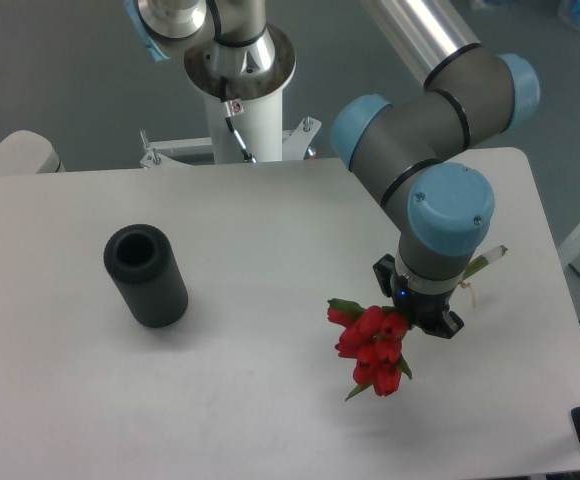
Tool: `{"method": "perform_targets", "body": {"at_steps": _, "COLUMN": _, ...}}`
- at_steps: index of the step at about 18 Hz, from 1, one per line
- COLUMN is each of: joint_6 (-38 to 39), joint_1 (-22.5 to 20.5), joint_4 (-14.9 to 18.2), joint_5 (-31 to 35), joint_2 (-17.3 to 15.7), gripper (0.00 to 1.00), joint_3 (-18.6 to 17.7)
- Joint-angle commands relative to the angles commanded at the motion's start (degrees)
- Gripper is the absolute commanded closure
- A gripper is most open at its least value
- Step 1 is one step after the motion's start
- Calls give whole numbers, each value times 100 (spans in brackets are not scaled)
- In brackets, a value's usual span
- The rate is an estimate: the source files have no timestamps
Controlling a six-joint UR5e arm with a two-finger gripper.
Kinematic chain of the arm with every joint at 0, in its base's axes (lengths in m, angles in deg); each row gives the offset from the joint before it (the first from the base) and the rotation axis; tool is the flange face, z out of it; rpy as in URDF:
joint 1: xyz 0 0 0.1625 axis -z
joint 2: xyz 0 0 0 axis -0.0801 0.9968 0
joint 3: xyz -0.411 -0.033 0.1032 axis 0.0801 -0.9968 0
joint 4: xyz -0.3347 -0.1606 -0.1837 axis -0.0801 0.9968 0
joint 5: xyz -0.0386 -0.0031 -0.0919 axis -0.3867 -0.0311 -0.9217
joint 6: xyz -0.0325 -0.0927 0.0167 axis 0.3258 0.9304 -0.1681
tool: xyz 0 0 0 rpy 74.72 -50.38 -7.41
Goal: Place the flowers on the table
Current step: 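Carry the red tulips in the gripper down toward the table surface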
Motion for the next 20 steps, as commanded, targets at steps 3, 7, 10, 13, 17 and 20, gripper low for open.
{"method": "perform_targets", "body": {"at_steps": 3, "joint_6": 0, "joint_1": 0, "joint_4": 9, "joint_5": 0, "joint_2": 18, "gripper": 94, "joint_3": 18}}
{"method": "perform_targets", "body": {"at_steps": 7, "joint_6": 70, "joint_1": 26, "joint_4": -9, "joint_5": -44, "joint_2": 96, "gripper": 94, "joint_3": 132}}
{"method": "perform_targets", "body": {"at_steps": 10, "joint_6": 70, "joint_1": 35, "joint_4": -9, "joint_5": -193, "joint_2": 123, "gripper": 94, "joint_3": 97}}
{"method": "perform_targets", "body": {"at_steps": 13, "joint_6": 97, "joint_1": 96, "joint_4": -18, "joint_5": -185, "joint_2": 184, "gripper": 94, "joint_3": 62}}
{"method": "perform_targets", "body": {"at_steps": 17, "joint_6": 255, "joint_1": 387, "joint_4": 8, "joint_5": -115, "joint_2": 325, "gripper": 94, "joint_3": 0}}
{"method": "perform_targets", "body": {"at_steps": 20, "joint_6": 281, "joint_1": 632, "joint_4": 0, "joint_5": -105, "joint_2": 465, "gripper": 94, "joint_3": 17}}
